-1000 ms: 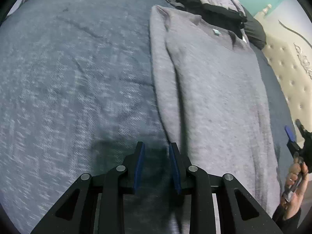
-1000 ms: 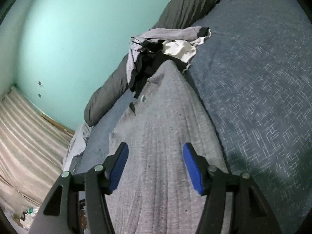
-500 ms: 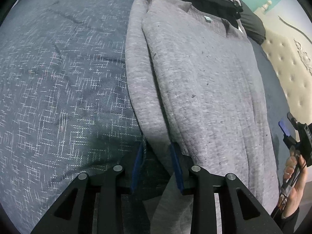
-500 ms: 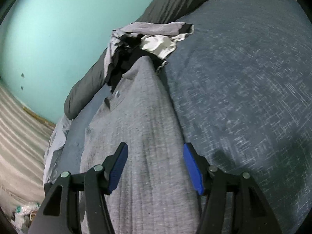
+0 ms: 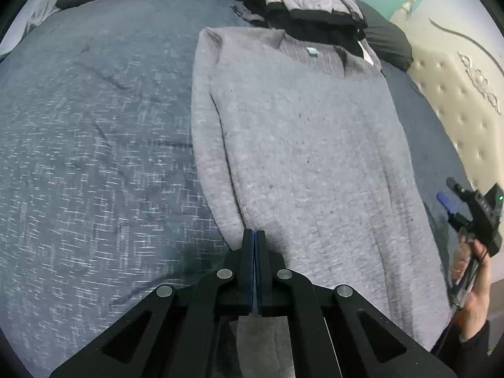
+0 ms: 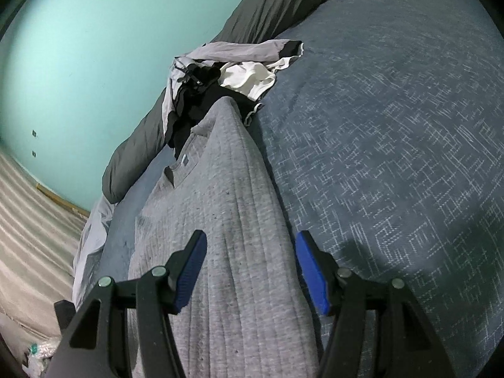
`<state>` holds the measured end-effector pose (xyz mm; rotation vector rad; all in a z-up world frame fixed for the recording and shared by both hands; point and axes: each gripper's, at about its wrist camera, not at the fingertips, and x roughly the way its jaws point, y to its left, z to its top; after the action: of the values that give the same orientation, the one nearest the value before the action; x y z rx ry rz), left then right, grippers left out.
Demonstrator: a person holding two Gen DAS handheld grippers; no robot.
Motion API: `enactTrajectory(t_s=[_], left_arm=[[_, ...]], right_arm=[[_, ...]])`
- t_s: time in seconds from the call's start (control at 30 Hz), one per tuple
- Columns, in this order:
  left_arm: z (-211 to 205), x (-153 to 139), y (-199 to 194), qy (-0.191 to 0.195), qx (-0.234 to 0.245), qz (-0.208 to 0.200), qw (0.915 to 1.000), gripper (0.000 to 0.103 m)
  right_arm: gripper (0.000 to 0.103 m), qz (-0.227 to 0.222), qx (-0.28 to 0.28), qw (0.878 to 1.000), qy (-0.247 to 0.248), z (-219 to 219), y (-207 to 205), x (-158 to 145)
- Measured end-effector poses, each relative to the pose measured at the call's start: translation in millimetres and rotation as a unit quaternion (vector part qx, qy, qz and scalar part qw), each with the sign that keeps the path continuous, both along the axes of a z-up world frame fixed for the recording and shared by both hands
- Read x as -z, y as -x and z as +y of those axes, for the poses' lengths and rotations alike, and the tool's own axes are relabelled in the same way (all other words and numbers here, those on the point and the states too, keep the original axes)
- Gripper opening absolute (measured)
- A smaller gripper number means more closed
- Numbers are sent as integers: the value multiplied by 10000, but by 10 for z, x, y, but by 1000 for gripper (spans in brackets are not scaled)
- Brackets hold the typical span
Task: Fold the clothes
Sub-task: 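Grasp the grey sweater sleeve cuff with the left gripper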
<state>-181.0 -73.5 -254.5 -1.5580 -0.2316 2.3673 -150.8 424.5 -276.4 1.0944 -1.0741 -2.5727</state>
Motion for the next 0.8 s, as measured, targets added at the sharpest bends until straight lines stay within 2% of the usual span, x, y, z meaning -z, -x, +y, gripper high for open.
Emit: enactTrajectory(t_s=[0.2, 0.33, 0.4, 0.43, 0.57, 0.7, 0.8], left_arm=[[-43, 182, 62, 23, -137, -303, 9994, 0], [-43, 350, 161, 69, -304, -411, 9987, 7], [-37, 425, 196, -81, -386, -424, 9983, 9], [-24, 447, 216, -81, -393, -421, 9983, 12], [88, 553, 316, -239, -477, -482, 9974, 37], [46, 624, 271, -312, -510, -550, 9967, 38], [17, 595, 249, -262, -445, -467, 9976, 34]], right_arm=[[60, -60, 43, 9999, 90, 18, 13, 31], [60, -26, 19, 10000, 76, 20, 19, 21], [60, -43, 58, 9999, 97, 36, 25, 32], [60, -62, 84, 9999, 109, 47, 31, 40], [60, -109, 108, 9998, 151, 66, 46, 67], [60, -122, 90, 9998, 131, 49, 47, 71], [60, -122, 72, 9998, 111, 31, 46, 68]])
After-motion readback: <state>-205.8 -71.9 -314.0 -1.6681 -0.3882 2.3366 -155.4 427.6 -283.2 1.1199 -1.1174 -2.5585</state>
